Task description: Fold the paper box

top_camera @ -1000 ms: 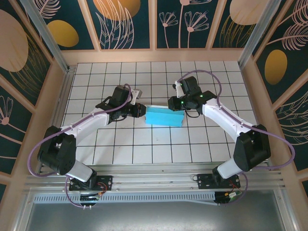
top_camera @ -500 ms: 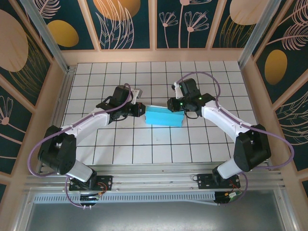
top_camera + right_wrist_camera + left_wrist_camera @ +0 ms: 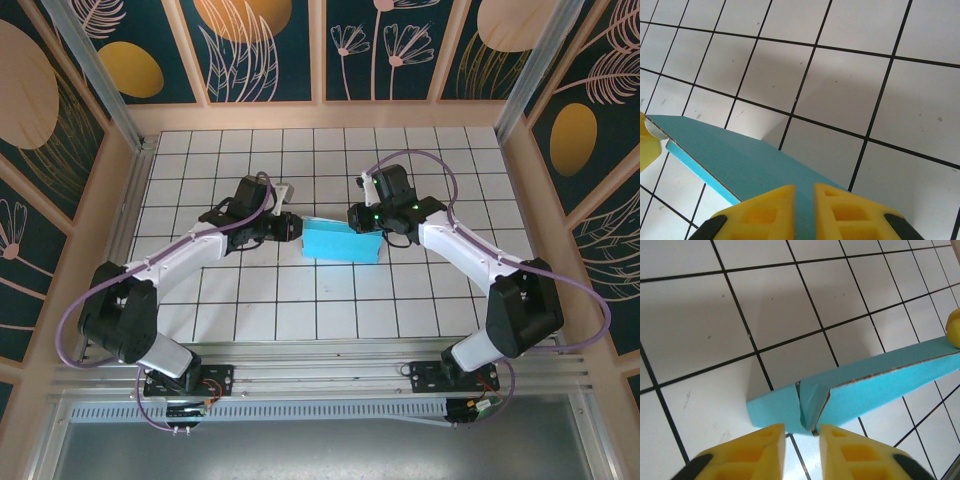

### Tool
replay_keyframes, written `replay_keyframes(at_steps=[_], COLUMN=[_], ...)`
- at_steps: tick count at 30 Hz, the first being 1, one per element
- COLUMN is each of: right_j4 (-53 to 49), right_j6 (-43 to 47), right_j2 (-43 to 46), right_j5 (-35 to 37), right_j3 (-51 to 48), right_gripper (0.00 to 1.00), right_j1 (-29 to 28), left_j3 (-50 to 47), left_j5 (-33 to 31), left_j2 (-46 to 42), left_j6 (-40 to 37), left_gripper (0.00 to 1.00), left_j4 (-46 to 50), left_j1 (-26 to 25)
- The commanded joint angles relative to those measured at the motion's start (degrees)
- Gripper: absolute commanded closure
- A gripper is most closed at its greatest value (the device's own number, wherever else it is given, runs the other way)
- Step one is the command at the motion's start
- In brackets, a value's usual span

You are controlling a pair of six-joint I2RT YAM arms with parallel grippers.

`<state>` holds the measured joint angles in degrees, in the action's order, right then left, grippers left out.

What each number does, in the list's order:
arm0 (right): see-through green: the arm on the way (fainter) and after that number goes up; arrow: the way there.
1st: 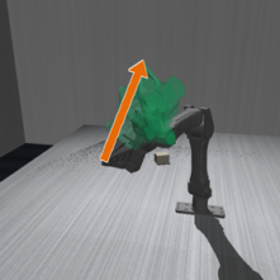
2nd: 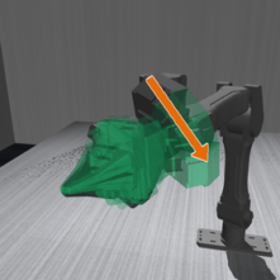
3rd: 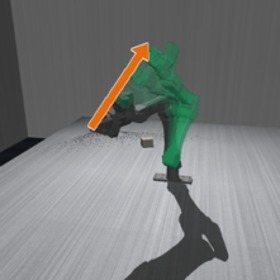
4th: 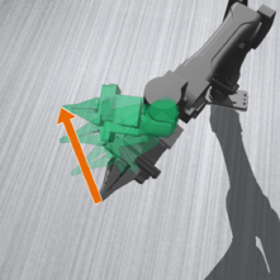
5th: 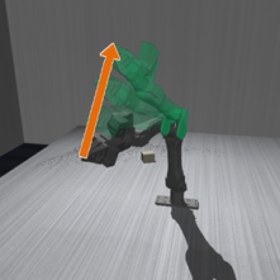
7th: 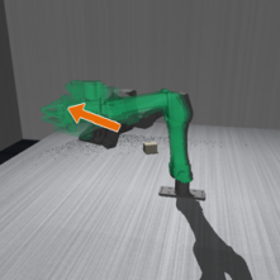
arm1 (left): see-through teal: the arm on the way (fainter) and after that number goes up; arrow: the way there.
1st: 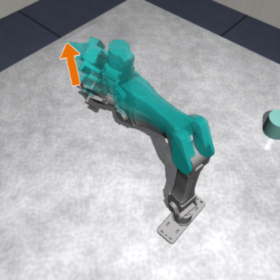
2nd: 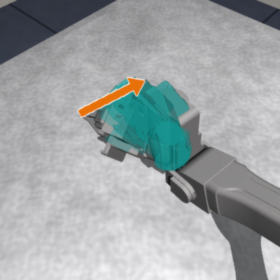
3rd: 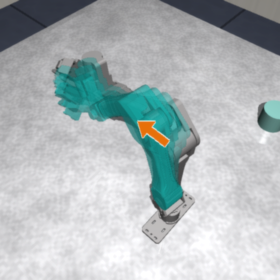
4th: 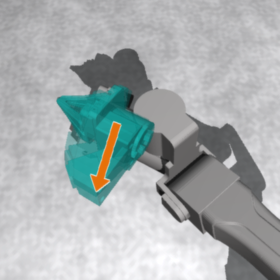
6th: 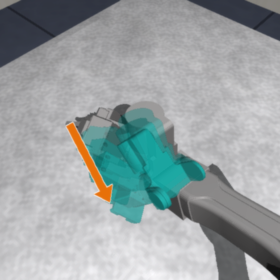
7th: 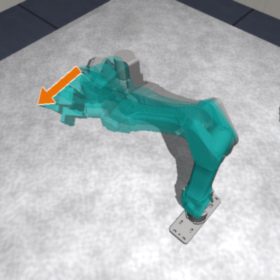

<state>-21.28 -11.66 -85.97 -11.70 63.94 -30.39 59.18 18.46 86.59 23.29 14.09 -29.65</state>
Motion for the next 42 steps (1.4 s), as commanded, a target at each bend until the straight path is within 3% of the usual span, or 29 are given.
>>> replay_keyframes(at_steps=[1, 9, 14, 21, 35, 42], right_j4=[-6.8, -6.9, -7.1, -7.3, -7.7, -7.7], right_j6=[0.8, 0.6, 0.7, 0.6, 0.6, 0.6], right_j2=[-2.5, -2.6, -2.4, -2.3, -1.7, -1.7], right_j5=[3.6, 3.2, 3.2, 3.2, 3.0, 3.0], right_j3=[-2.7, -2.2, -2.1, -1.9, -2.1, -2.1], right_gripper=[0.83, 0.83, 0.83, 0.84, 0.85, 0.86], right_j1=[-0.6, -0.6, -0.6, -0.6, -0.6, -0.6], left_j3=[-0.1, 0.1, 2.3, 5.0, 6.6, 7.4], left_j5=[-1.7, -2.8, 5.2, 6.7, 6.3, 6.0], left_j2=[-3.5, -7.4, -3.4, 1.9, 3.5, 4.7], left_j6=[1.0, 1.4, -1.2, -2.3, -2.6, -2.6], left_gripper=[0.73, 0.7, 0.68, 0.69, 0.76, 0.84], left_j4=[3.4, 4.5, 4.1, 3.5, 3.0, 3.3], left_j1=[0.0, 1.6, 2.1, 2.1, 2.1, 2.1])
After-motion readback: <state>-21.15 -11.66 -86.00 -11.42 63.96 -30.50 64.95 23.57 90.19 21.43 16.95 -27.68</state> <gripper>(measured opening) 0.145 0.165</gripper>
